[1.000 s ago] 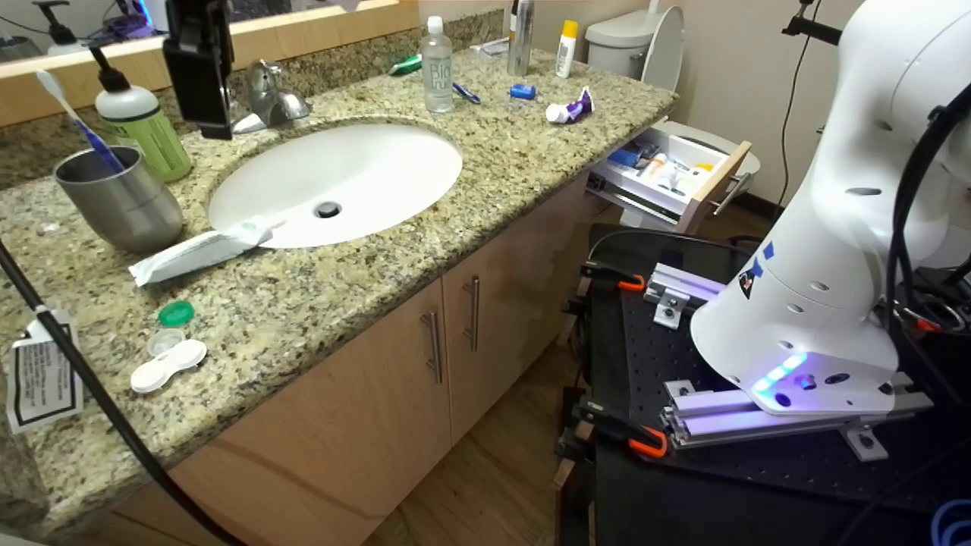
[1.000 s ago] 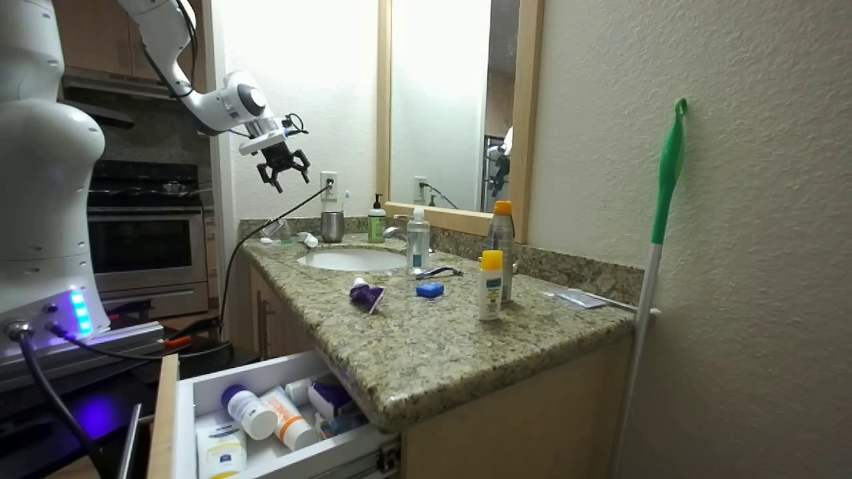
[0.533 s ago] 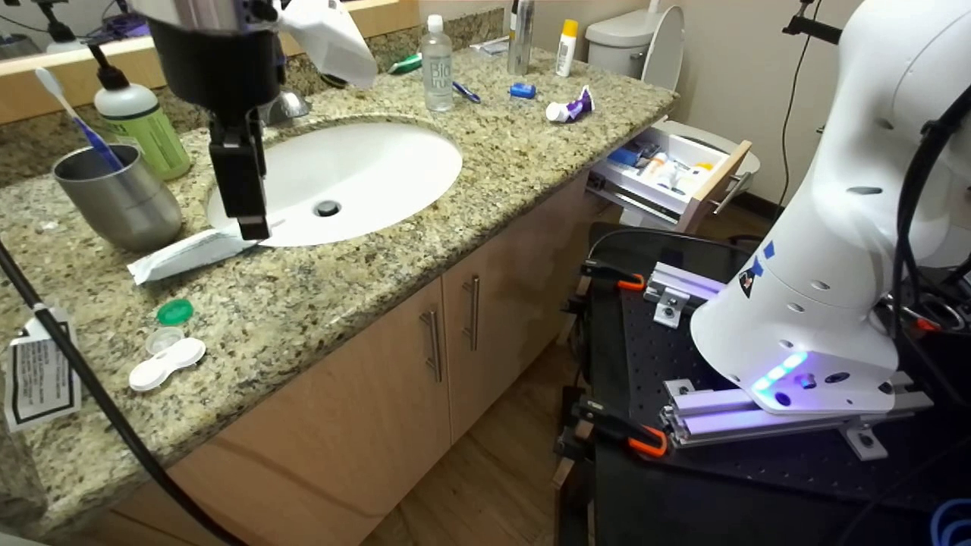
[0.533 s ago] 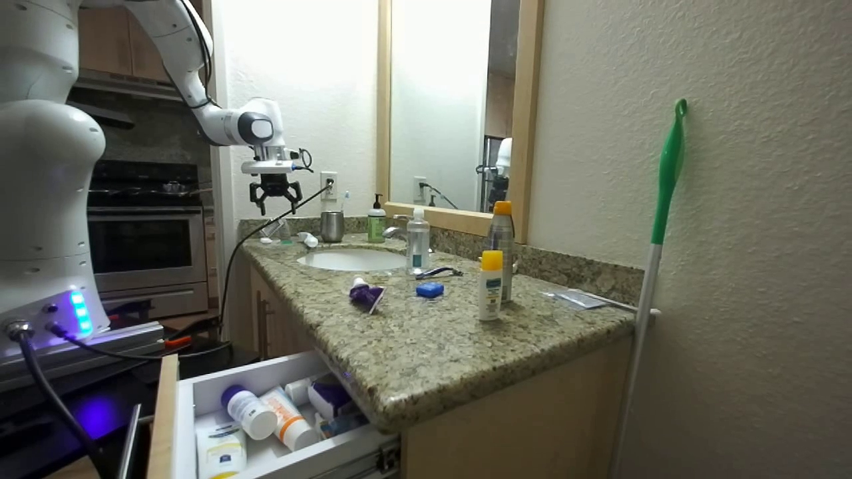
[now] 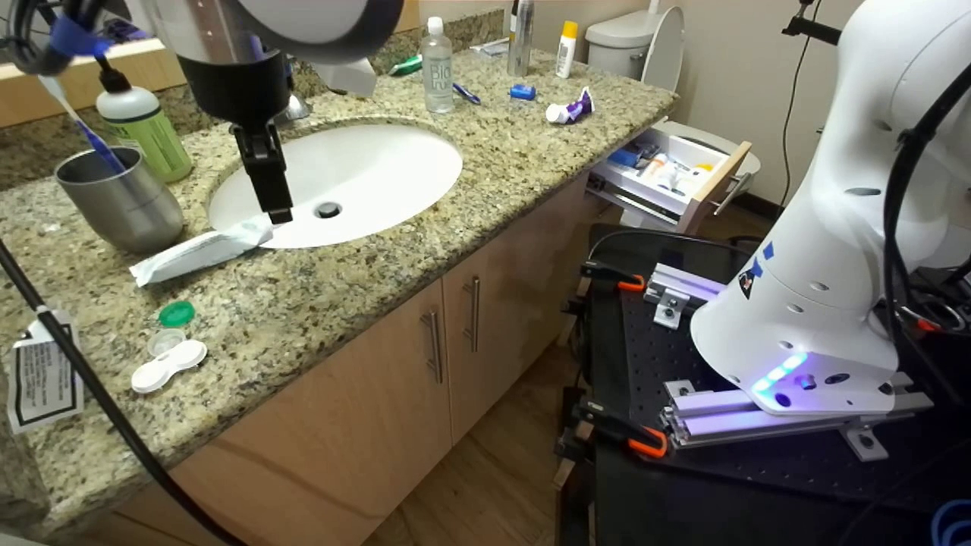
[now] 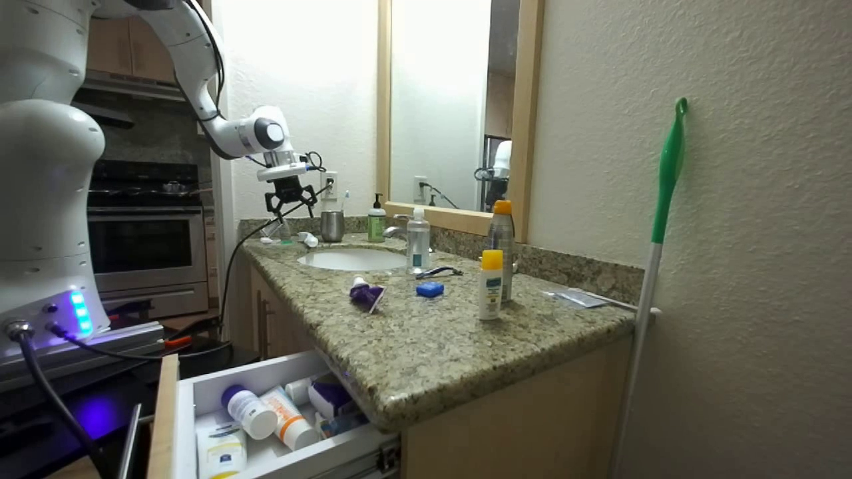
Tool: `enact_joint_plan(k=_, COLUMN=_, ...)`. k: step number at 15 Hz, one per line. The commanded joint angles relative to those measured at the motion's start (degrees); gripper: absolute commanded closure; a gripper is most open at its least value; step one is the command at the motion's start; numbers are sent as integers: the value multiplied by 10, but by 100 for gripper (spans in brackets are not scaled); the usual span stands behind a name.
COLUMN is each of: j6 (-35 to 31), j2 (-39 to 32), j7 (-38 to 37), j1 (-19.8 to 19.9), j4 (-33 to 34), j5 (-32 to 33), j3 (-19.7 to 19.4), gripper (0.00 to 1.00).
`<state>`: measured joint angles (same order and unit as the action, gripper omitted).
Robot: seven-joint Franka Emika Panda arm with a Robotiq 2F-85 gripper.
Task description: Move the purple tube of tooth paste to the right, move the blue object to the right, move the white tube to the right, remove the toothbrush from the silver cup and place it on the right side of the counter
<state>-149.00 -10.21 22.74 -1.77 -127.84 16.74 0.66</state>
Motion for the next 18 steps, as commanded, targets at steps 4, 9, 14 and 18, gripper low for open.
enact_joint_plan(k=4, j6=-88, j2=-122, j7=23, j1=15, j4=98, j5=-1, j3=24, gripper=0)
enact_joint_plan(k=9, j6=-77, j2=-118, j7=5, j1=6, j4=94, j5=9, j3=20, gripper=0)
enact_joint_plan(k=14, j6=-62, j2=-184, j7=-46, j1=-9, j4=144, j5=36, j3=-12, gripper=0)
enact_joint_plan(k=18, j6=-69, j2=-178, j7=-37, j1=-2, j4=132, j5=30, j3=-5, gripper=0)
